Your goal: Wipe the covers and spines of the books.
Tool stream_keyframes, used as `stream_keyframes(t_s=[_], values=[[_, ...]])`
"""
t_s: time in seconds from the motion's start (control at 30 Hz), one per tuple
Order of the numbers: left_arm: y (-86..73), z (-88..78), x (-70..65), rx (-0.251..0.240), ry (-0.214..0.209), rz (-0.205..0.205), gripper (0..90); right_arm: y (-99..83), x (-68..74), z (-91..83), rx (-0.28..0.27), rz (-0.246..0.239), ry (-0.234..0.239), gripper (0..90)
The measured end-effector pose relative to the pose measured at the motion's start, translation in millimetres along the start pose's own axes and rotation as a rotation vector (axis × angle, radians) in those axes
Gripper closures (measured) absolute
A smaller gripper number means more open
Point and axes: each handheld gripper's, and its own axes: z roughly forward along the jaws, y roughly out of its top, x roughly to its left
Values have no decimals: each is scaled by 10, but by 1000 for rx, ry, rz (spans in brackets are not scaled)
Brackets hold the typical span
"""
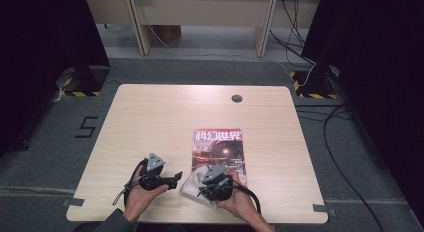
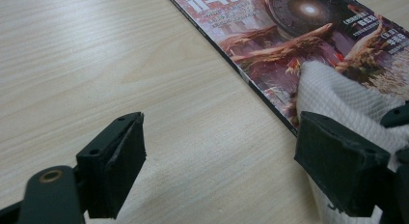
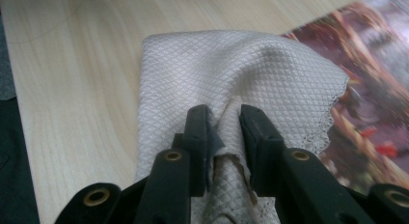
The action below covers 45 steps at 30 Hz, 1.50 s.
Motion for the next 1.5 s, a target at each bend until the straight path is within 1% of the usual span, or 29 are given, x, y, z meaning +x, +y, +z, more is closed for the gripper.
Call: stream_keyframes(t_s=[0.13, 0.3, 0.4, 0.43, 0.47, 0.53, 0.63, 0.67, 0.73, 0.83, 0.9, 1.0, 1.07, 1.13, 1.33, 1.5], values=[[-4, 9, -15, 5, -4, 4, 174, -125, -127, -108, 1, 47, -35, 737], [-10, 27, -45, 15, -31, 17, 174, -319, -310, -273, 3, 110, -96, 738], [-20, 45, -98, 17, -53, 39, 172, -423, -388, -356, 1, 140, -129, 738], [-24, 57, -122, 17, -52, 53, 171, -454, -415, -382, 0, 146, -138, 738], [-34, 74, -156, 27, -64, 55, 171, -482, -433, -403, -2, 152, -147, 738], [-47, 106, -222, 38, -81, 73, 171, -531, -457, -452, 6, 166, -167, 737], [-58, 154, -326, 53, -101, 107, 170, -593, -511, -502, 3, 187, -186, 737], [-63, 170, -359, 56, -107, 125, 170, -600, -525, -507, 1, 187, -191, 736], [-69, 194, -420, 60, -120, 151, 170, -588, -529, -502, 7, 186, -192, 735], [-88, 234, -483, 78, -120, 188, 170, -544, -555, -475, 15, 179, -196, 736], [-97, 252, -498, 74, -126, 187, 165, -500, -601, -437, 16, 174, -197, 736], [-98, 253, -497, 76, -118, 189, 157, -434, -702, -390, 20, 188, -196, 737], [-99, 257, -497, 76, -120, 187, 155, -400, -802, -361, 18, 198, -191, 740], [-97, 256, -495, 81, -120, 185, 153, -356, -910, -320, 14, 224, -198, 741], [-99, 256, -496, 79, -118, 188, 153, -182, -1252, -175, 12, 261, -248, 741], [-99, 256, -499, 79, -119, 188, 154, -74, -1489, -77, 5, 296, -287, 741]])
